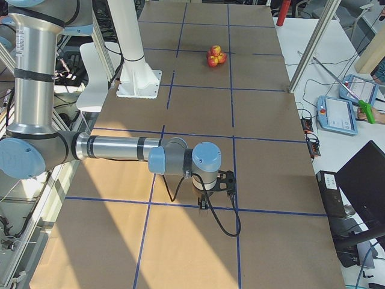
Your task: Stack apples
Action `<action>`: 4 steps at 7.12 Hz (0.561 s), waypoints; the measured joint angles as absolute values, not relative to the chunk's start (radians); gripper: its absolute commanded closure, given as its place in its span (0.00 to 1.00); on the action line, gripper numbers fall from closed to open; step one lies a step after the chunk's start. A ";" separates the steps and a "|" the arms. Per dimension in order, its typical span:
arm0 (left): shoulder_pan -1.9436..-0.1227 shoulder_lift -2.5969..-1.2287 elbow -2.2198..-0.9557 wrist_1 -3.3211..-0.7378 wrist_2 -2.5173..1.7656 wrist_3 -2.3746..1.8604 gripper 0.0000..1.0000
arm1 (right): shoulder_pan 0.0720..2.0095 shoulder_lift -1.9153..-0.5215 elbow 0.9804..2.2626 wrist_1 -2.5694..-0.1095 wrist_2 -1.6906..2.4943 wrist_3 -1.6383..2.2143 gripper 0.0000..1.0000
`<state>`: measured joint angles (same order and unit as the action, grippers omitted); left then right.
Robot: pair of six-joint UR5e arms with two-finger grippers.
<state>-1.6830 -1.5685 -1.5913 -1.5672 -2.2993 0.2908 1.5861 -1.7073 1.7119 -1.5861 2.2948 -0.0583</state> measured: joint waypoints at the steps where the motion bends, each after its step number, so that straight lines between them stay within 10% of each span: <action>1: -1.694 -1.562 -1.581 -1.562 -2.310 0.301 0.00 | 1.586 -1.707 1.712 -1.586 2.295 -0.058 0.00; 4: -1.699 -1.490 -1.589 -1.569 -2.384 0.300 0.00 | 1.586 -1.707 1.712 -1.586 2.295 -0.058 0.00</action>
<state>-1.6993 -1.4900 -1.5894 -1.5692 -2.3843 0.2999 1.5861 -1.7073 1.7119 -1.5861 2.2949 -0.0583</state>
